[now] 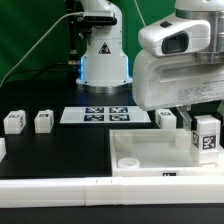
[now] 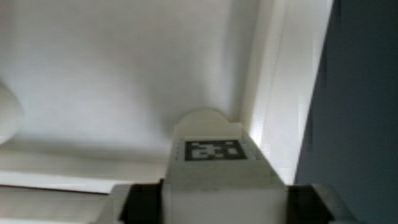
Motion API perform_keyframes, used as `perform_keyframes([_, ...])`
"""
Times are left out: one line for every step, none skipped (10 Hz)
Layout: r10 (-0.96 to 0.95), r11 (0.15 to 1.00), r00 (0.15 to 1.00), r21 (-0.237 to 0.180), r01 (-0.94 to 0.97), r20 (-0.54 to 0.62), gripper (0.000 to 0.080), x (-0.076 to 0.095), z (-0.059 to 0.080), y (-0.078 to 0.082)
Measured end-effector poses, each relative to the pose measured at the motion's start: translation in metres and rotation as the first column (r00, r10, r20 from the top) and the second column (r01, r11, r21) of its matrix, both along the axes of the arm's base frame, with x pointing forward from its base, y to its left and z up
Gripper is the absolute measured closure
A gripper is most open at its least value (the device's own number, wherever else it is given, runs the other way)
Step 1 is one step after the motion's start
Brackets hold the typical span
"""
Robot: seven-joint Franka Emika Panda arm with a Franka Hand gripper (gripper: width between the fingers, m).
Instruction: Assemble one leg
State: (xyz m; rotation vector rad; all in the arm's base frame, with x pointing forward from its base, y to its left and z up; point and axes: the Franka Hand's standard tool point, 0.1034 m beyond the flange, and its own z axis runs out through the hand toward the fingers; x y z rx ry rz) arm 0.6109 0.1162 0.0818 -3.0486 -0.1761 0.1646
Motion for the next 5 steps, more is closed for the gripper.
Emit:
perform_keyframes([0.006, 1.0, 1.0, 0.001, -0.006, 0.0, 0.0509, 0.0, 0.0, -0.0001])
perform_keyframes([-0.019, 1.0, 1.0, -0.001, 0.019, -0.002, 0.0509, 0.0, 0.0, 0.0002])
perform_keyframes([-0.142, 0.99, 0.99, -0.009, 0.142, -0.011, 0.0509, 0.0, 0.0001, 0.0014])
perform_keyframes([-0.3, 0.954, 0.954, -0.019, 0.3, -0.023, 0.0508, 0.0, 0.0003, 0.0025])
perform_keyframes([-0.4, 0.916, 0.916, -0.03, 0.4, -0.029, 0.0508, 0.0001, 0.0003, 0.0034])
